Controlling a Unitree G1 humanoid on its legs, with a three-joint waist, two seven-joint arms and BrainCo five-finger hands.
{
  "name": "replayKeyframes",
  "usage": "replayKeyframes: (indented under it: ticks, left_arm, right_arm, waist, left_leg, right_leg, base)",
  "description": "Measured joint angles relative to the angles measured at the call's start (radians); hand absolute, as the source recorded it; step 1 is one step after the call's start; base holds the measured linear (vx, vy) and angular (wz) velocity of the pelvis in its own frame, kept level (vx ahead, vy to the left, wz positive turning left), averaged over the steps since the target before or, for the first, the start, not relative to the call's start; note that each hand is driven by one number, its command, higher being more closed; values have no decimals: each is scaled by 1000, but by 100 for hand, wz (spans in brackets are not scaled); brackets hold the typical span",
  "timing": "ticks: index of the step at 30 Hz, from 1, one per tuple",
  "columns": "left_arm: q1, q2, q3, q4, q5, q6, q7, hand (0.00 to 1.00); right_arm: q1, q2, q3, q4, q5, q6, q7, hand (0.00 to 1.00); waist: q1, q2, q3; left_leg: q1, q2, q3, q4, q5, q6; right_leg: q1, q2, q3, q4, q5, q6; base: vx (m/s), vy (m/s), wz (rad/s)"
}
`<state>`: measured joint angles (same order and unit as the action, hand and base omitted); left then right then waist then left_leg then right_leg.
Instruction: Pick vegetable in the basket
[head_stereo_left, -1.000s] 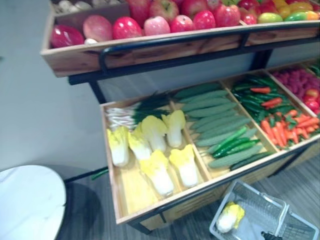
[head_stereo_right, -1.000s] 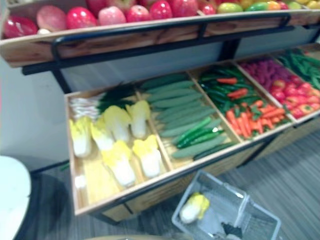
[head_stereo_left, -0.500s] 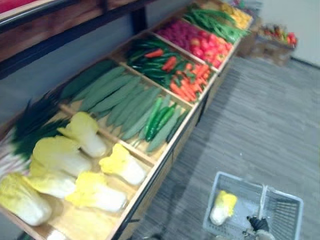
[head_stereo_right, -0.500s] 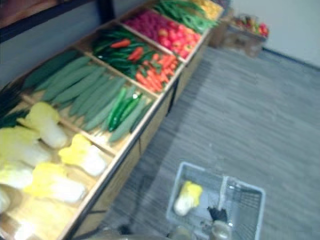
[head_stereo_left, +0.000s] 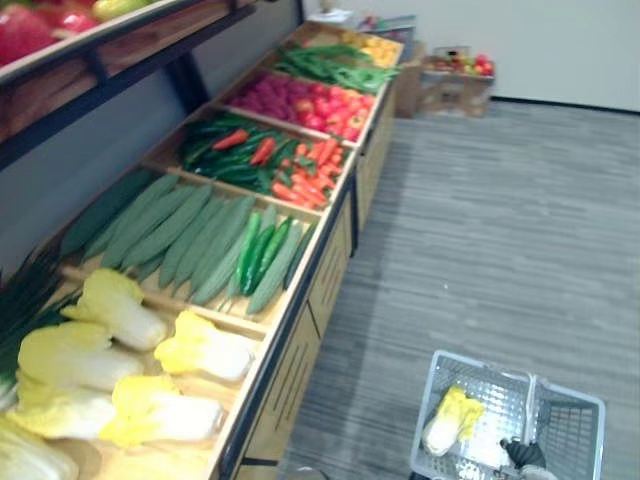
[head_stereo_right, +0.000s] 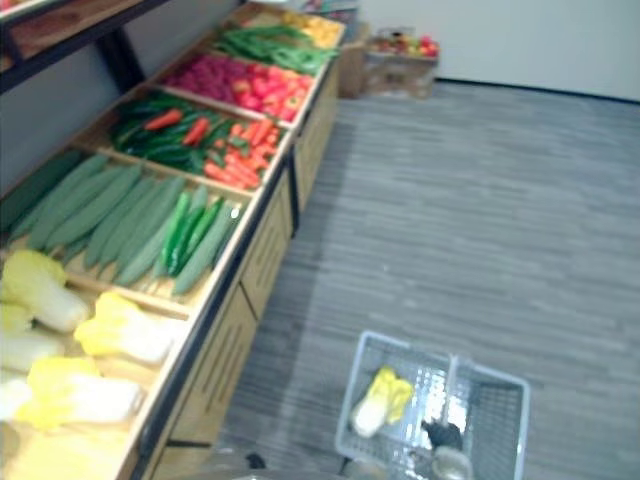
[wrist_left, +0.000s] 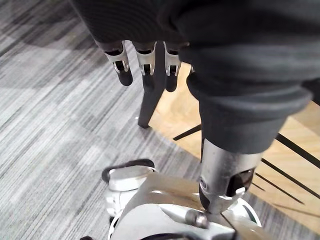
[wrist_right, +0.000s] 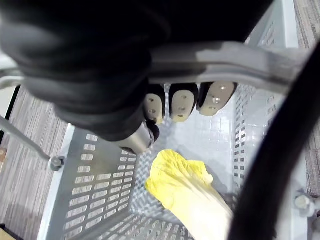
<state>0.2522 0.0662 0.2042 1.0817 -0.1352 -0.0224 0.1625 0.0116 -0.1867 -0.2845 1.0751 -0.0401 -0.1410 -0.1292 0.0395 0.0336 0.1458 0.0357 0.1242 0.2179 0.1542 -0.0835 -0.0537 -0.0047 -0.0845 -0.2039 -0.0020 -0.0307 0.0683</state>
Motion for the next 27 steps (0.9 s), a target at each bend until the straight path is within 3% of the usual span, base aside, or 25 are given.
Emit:
replayKeyframes:
  ticks: [2,6,7,12,21,23,27]
  left_arm:
    - [-1,-8,-4,0,1,-10,-13,0]
    - [-13,12,-23,8,38,-12,-47,0]
    - [-13,15,-40,22,55,-13,-39,0]
    - [-40,22,-90,37,70,-13,-15,0]
    - [-101,40,-120,31,70,-45,-16,0]
    - [-101,47,-120,22,68,-44,-16,0]
    - [-89,55,-120,23,63,-41,-13,0]
  right_arm:
    - [-11,-16,20,1,0,4,8,100]
    - [-4,17,39,1,6,5,5,100]
    - [6,19,38,-1,15,3,1,100]
    - [44,13,31,0,22,-15,-38,100]
    - [47,30,25,-1,19,-62,-39,100]
    - [38,40,20,0,20,-63,-38,100]
    - [43,56,8,2,21,-45,-42,100]
  waist:
    - [-1,29,-13]
    - [-2,3,-10]
    - [-12,11,-18]
    - [-21,18,-38]
    - [-36,-7,-27]
    - [-38,-13,-22]
    - [-32,-26,-19]
  left_leg:
    - [19,-5,-104,-71,-52,-25]
    - [37,-29,-44,-65,-108,-16]
    - [44,-30,-36,-61,-119,-18]
    - [60,-33,-42,-52,-122,-18]
    - [115,-38,5,-40,-138,-5]
    - [113,-30,21,-34,-167,8]
    - [120,-23,26,-26,-180,3]
  right_leg:
    - [-36,37,68,-41,47,0]
    - [-28,35,139,-113,139,1]
    - [-25,34,145,-113,144,2]
    - [-28,46,164,-107,149,-1]
    - [-83,57,173,42,97,-8]
    - [-88,42,136,34,76,-14]
    - [-39,24,31,-20,93,0]
  base:
    - [-6,54,-124]
    - [-32,60,-96]
    - [72,51,-31]
    - [118,44,-11]
    - [20,8,-35]
    - [-62,19,-14]
    - [-43,2,-2]
